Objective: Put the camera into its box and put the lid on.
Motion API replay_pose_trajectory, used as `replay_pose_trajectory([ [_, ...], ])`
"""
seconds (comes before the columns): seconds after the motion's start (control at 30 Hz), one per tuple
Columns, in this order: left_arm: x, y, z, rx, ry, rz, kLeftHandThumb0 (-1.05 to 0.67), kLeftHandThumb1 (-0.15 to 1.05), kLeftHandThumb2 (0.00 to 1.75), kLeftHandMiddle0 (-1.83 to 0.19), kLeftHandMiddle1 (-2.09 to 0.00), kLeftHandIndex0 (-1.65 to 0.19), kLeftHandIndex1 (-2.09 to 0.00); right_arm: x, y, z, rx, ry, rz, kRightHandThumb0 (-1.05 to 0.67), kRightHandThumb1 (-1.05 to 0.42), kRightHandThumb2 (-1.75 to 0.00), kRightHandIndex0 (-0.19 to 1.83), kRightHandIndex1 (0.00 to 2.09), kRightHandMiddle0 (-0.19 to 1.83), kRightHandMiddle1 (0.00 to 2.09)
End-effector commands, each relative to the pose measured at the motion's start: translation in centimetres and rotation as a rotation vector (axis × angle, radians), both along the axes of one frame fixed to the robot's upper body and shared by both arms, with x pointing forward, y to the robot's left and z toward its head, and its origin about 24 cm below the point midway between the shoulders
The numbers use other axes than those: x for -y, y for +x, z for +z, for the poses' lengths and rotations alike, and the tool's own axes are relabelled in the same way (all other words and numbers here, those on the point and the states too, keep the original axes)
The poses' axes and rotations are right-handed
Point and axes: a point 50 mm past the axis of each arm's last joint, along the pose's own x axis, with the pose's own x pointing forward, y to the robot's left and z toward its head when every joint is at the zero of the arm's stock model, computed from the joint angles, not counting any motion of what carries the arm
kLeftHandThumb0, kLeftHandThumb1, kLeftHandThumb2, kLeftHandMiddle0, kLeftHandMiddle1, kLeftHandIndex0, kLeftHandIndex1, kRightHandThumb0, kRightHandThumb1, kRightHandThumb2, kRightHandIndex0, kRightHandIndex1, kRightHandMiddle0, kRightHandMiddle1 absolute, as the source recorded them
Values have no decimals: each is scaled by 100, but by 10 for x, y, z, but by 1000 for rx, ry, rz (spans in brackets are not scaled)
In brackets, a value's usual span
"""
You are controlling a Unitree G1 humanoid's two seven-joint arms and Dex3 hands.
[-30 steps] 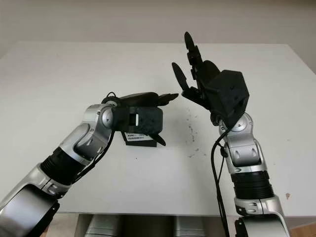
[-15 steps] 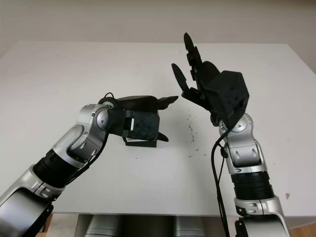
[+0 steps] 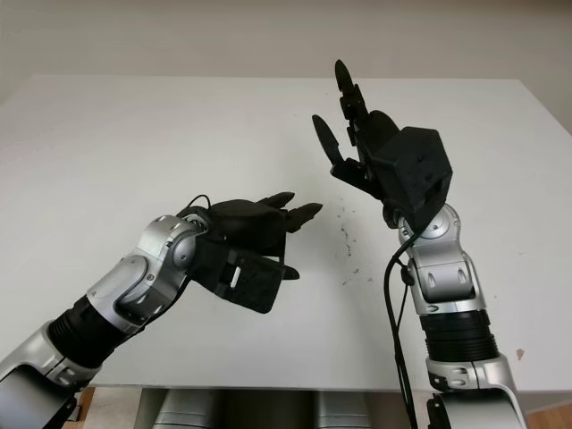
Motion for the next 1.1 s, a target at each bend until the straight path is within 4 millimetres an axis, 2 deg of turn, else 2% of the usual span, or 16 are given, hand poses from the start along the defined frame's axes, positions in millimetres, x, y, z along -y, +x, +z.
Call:
replay_pose_trajectory([
  [0.0, -3, -6, -18, -51, 24, -12, -72, 105, 52, 19, 0, 19, 0, 1, -2, 5, 25, 7, 0, -79, -105, -66, -19, 0, -18, 4],
  [0.3, -6, -13, -34, -69, 10, -13, -73, 105, 54, 19, 0, 19, 0, 2, -2, 6, 22, -3, -7, -80, -105, -66, -19, 1, -18, 5],
  [0.57, -8, -12, -47, -82, -94, 35, -77, 105, 58, 19, 0, 19, 0, 2, -3, 7, 29, -16, 3, -80, -105, -66, -19, 2, -18, 5],
  [0.73, -21, 1, -26, -29, -311, 98, -77, 105, 61, 19, 0, 19, 0, 5, -4, 8, 30, -31, 1, -79, -105, -67, -19, 0, -18, 3],
  [0.93, -57, 26, 18, -33, -718, 278, -79, 105, 55, 19, 0, 19, 0, 6, -4, 10, 39, -17, -15, -78, -105, -66, -19, 1, -17, 4],
  [1.07, -81, 34, 36, -19, -920, 333, -79, 105, 60, 19, 0, 19, 0, 6, -4, 10, 49, 7, -5, -76, -105, -66, -19, 1, -18, 4],
])
